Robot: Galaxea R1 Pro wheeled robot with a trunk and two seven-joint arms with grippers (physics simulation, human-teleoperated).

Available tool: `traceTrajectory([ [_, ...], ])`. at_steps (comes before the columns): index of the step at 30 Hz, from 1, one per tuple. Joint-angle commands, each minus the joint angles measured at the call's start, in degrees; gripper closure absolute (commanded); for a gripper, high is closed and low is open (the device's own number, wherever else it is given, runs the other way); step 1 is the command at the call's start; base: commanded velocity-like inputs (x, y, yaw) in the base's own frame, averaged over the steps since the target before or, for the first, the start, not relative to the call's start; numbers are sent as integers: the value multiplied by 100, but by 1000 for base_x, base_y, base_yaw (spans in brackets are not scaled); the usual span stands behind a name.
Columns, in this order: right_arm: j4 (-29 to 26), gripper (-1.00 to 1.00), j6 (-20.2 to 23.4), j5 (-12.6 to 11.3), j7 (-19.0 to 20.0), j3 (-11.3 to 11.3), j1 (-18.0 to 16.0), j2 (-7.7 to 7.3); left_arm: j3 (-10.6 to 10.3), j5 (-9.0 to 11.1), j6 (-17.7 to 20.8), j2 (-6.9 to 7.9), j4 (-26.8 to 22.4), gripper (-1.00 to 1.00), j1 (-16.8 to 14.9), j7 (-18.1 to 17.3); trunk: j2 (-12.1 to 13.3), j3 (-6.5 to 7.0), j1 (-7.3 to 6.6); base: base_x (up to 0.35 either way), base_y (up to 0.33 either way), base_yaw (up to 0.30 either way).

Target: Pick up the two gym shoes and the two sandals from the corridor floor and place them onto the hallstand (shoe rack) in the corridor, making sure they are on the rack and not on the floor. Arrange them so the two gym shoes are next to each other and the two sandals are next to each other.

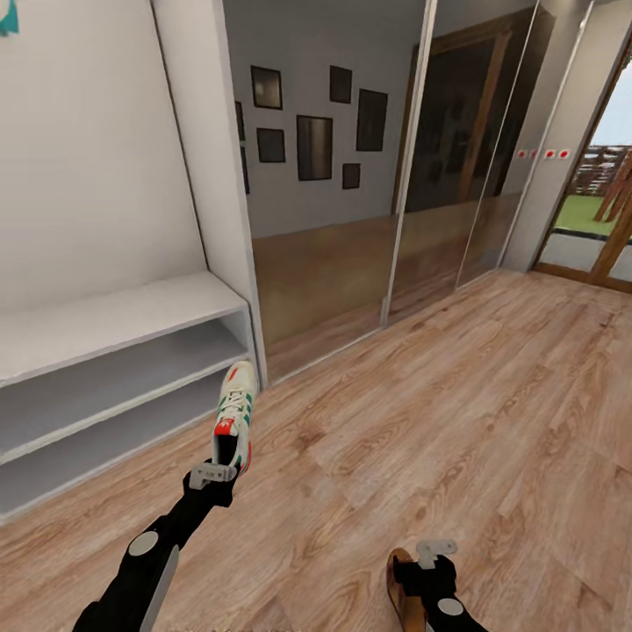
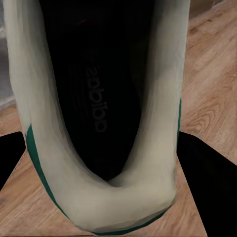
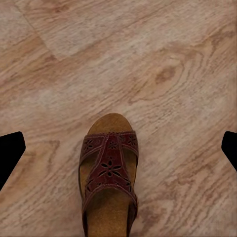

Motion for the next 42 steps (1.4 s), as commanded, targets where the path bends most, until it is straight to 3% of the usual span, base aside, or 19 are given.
traceTrajectory([
  [1, 10, -100, -15, 59, -58, -34, -3, 5, 25, -24, 5, -8, -2, 100, -4, -45, -2, -9, -1, 0, 0, 253],
  [22, 11, -100, -14, 50, -138, -43, -3, -10, 49, -11, 297, -16, -64, 100, -47, -54, -764, -367, 416, 0, 0, 48],
  [42, 11, -100, -23, 42, -138, -51, -3, -18, -183, 11, 300, -4, -66, 100, -58, -54, -791, -928, 468, 0, 0, 0],
])
